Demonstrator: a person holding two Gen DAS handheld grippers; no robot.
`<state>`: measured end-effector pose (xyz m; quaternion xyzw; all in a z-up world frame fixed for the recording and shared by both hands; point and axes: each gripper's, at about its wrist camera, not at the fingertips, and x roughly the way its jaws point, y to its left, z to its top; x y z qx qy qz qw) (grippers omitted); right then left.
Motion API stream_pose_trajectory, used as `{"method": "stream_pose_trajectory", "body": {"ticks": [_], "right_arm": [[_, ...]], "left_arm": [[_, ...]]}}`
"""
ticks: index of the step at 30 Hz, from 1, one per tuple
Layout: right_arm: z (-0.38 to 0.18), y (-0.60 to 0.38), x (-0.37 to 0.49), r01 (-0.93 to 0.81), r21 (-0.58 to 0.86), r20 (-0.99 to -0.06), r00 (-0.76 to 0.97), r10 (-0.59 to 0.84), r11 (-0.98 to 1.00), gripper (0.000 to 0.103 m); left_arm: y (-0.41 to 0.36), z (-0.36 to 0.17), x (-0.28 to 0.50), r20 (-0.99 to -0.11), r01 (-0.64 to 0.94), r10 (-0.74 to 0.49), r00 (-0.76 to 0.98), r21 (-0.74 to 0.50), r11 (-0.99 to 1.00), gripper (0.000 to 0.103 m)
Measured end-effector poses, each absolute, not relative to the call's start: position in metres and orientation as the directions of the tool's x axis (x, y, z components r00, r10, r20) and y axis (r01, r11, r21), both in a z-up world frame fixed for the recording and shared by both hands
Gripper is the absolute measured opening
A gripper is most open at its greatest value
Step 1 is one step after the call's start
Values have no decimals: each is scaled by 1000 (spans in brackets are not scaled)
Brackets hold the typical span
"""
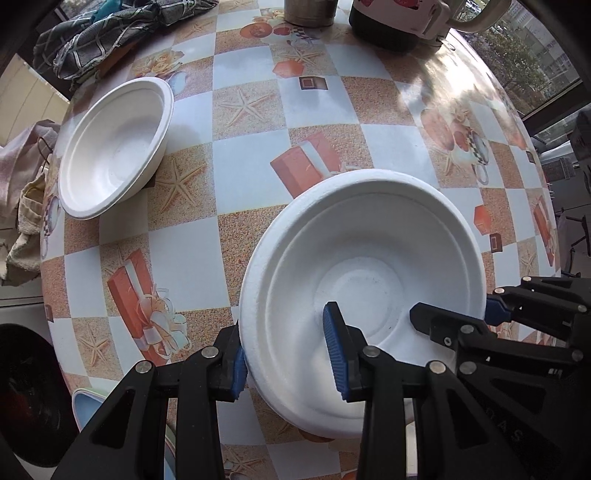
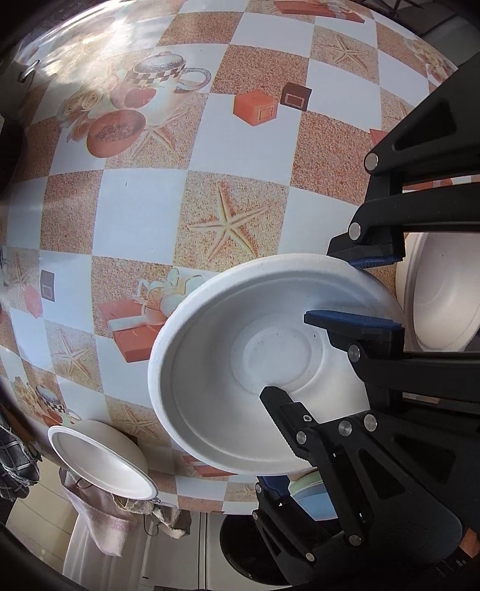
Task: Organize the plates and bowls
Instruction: 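Carry the white bowl across the table with both grippers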
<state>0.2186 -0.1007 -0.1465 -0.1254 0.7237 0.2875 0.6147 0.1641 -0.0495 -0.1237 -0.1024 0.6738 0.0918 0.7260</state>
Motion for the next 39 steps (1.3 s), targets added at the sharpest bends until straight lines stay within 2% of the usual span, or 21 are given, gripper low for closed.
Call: {"method": "stream_pose_trajectory", "body": {"ticks": [12,20,32,38,39], "right_arm": [[-112,-156,193,-461,246,-969,-144,201,853,23],[-92,-207,175,-343,236,-971,-110,211,909,23],[-101,-249,138,-205,212,-973,-131,188,956,23],[-110,-258,132,-171,211,-972,-143,188,962,23],[-110,-260,131,-161,217,-970,-144,195,963,23]], "left_arm": [[-91,-81,154,-991,-147,-39,132,-58,987,40],[-135,-82,146,-991,-2,-74,112,-75,997,40],[-172,-86,128,-992,140,-102,74,-91,986,40],[-177,-91,126,-995,162,-85,52,-75,984,49],[-174,-90,126,-995,156,-77,58,-67,986,54]]}}
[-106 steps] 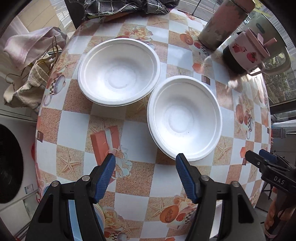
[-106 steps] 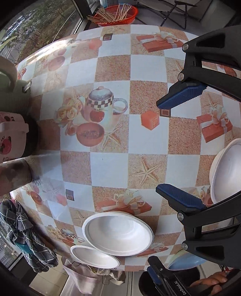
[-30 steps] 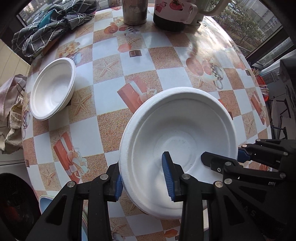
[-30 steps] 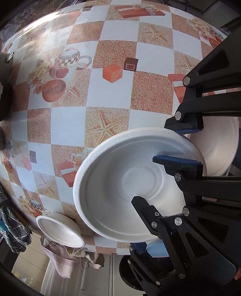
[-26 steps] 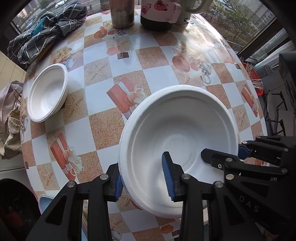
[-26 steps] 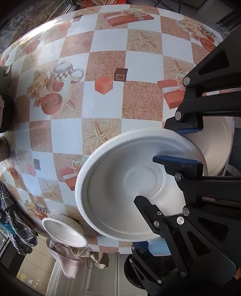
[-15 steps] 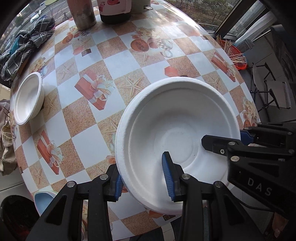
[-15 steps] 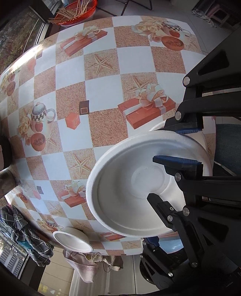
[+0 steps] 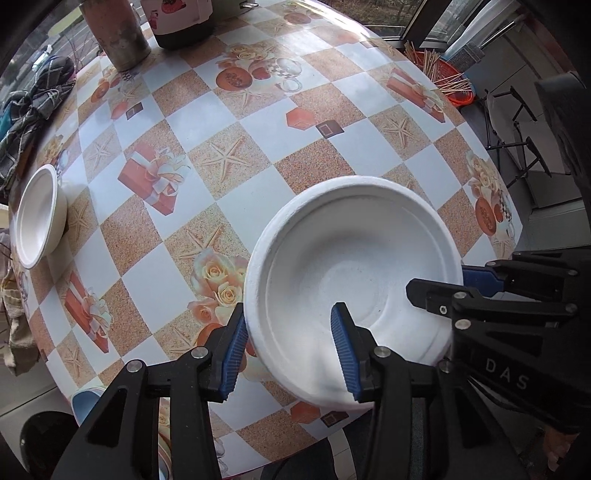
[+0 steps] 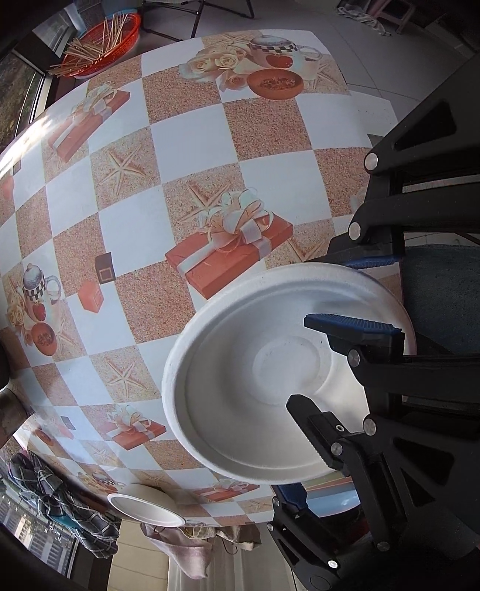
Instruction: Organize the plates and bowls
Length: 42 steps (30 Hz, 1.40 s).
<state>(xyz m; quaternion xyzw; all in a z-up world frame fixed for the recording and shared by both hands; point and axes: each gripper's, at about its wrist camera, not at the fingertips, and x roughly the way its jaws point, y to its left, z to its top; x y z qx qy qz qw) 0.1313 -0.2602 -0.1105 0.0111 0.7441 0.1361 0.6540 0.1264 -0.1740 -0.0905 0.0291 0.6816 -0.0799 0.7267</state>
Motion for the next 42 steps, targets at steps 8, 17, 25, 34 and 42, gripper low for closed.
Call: {"method": "stream_pose_trajectory", "body": {"ticks": [8,17,25,34,42], "right_arm": [[-106,-295,135,-51,168,-981,-101,163,984,84],[-107,-285,129,-33,173,-980,-104,169,984,84],[-88,-231,145,-150,208,-977,-84,197,967,84],[-72,-154,173,-280,252,-968,-88,236,926,84],[-71,-71,204,-381,275,-961,-116,249,883,84]], "left_arm": [[-126,-80,116,-992,71,-99,81,-93,993,72],[-74,-92,93,-995,-102,-86,42,-90,991,72],[-47,-70,101,-991,-170,-75,113,-94,981,72],[13,-50,118,-983,-294,-31,181,-84,952,72],[88,-44,145,-976,-428,49,213,-48,902,72]]}}
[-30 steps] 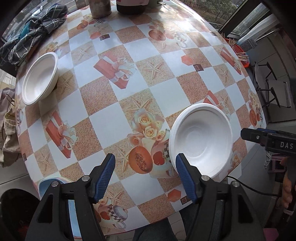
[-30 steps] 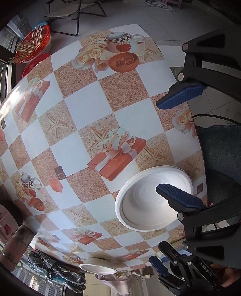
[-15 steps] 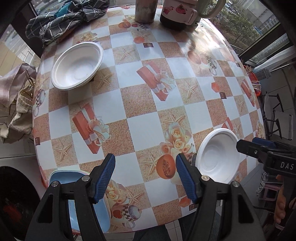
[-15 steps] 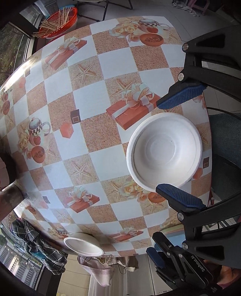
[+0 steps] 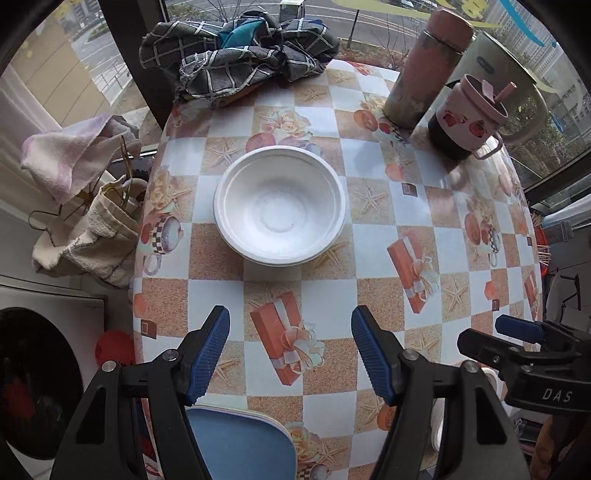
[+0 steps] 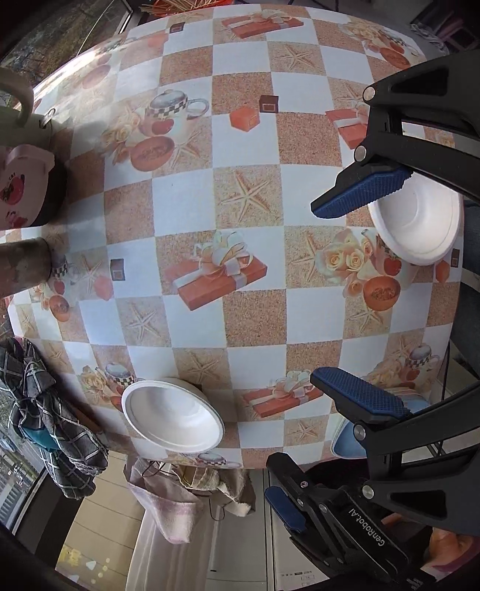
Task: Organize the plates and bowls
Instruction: 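Move both grippers to the rim of another white bowl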
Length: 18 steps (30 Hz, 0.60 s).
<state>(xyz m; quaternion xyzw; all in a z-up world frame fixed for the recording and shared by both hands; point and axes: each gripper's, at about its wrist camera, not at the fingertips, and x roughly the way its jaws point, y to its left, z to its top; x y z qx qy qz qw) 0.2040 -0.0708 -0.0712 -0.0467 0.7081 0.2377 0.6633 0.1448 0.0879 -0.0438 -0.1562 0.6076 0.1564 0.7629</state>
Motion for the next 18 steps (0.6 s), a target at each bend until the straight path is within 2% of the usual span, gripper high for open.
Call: {"method": "stream_pose_trajectory", "body": {"ticks": [4,8,18], "right_arm": [[-79,-35,224,-388,265,-964,-110,241,883,84],[-96,-5,242,-384,256,-967,-113,230,887,84],[-131,38,267,-374,254,-967,-115,228,892,84]], "left_arm": [[121,-56,160,-977,-485,94,193,-12,875,73],[146,-73,170,-982,-541,79,173,-28,841,73],[178,-115,205,-984,-528,136,115,56,848,73]]}}
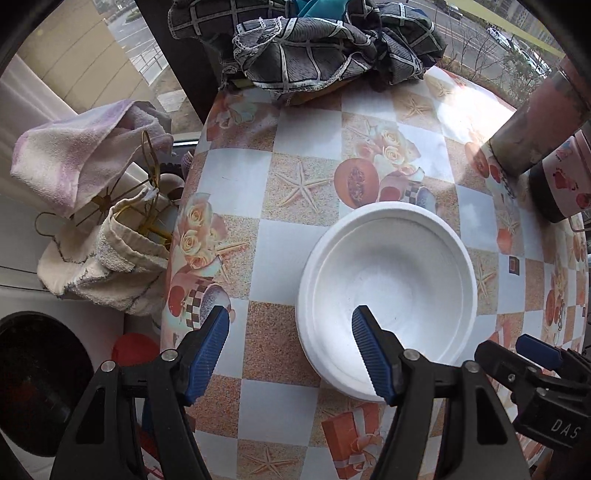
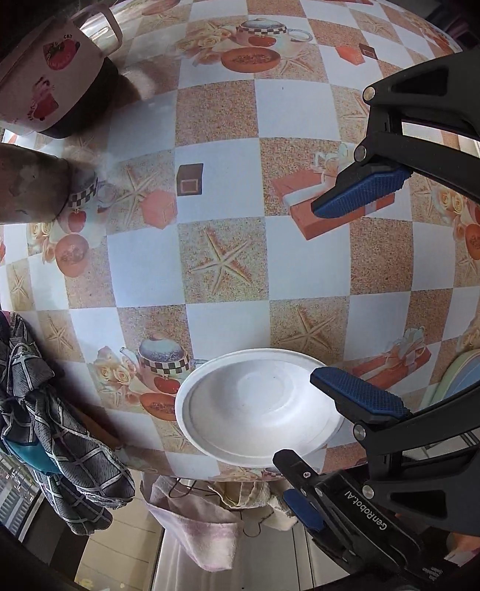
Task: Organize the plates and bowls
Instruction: 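Move both grippers to the rim of another white bowl, then close both grippers on the second white bowl rim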
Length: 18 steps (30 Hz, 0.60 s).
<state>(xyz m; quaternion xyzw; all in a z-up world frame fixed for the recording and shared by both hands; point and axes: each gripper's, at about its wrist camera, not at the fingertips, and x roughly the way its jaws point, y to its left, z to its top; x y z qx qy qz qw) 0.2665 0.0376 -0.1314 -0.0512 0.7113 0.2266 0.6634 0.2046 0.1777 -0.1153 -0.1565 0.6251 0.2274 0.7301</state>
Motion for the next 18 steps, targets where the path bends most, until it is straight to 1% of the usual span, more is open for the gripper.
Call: {"method": "stream_pose_trajectory", "body": {"ticks": [10,13,14,15,17,18], "right_arm": [[-153,70,271,-405,261,-965,-118,233,876,84],[-158,76,270,-414,235,-972,-104,211,880,83],[-160,76,270,-414,235,-972,-103,211,879,82],[-162,78,270,-414,236,-972,-106,211,879,77],[-167,78,270,-404,240,-970,-122,208,883,54],[-168,78,271,-400,238,-971,-119,208,885,54]], "left_arm": [[189,-146,227,-988,-514,137,74,80,854,73],[193,-154,230,-989,-510,140,52,94,855,73],[193,-157,231,-990,-508,129,47,87,857,73],[194,-160,232,-992,-508,118,41,81,858,72],[194,-162,233,-995,-510,92,47,56,859,66],[193,-162,233,-996,-509,74,58,34,860,58]]}}
